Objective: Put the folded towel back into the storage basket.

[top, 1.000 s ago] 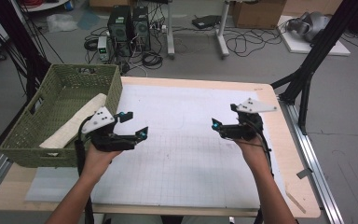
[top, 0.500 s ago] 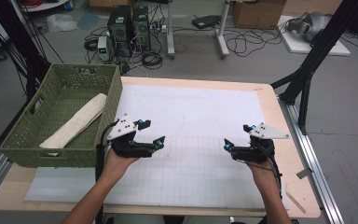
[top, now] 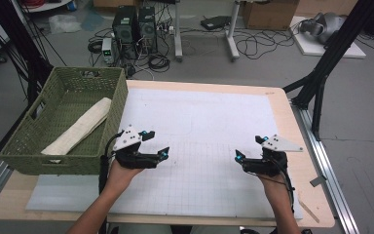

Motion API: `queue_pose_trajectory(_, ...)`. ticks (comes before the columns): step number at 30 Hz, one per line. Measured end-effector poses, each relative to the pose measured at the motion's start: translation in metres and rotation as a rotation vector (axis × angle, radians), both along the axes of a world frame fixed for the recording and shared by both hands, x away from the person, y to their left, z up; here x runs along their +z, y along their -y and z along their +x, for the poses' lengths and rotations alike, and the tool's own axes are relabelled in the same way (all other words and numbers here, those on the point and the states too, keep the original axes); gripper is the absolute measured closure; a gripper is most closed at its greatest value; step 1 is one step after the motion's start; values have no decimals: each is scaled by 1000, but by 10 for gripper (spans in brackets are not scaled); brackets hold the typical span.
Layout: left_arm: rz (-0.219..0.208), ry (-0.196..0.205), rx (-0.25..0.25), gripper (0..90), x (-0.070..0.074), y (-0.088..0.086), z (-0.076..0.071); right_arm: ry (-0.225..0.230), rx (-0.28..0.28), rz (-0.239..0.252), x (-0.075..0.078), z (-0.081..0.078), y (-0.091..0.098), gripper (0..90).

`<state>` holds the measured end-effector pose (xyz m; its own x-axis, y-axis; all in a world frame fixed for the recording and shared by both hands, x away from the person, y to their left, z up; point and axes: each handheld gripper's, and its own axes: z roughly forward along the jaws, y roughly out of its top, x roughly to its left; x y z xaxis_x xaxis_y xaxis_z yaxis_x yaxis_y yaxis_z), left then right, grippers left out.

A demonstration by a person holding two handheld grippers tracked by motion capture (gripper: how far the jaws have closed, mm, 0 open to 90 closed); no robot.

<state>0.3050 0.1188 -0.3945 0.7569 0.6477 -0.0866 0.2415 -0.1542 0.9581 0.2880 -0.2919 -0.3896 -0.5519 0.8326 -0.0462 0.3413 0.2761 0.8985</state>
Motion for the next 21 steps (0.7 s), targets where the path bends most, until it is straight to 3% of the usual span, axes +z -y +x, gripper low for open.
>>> queue_pose_trajectory(16,-8,5,16,214,2,-4,-1,3,15,-3,-2,0,-3,110)
queue_pose_trajectory(21,-9,3,19,214,1,-5,0,-2,16,16,-1,1,-2,110)
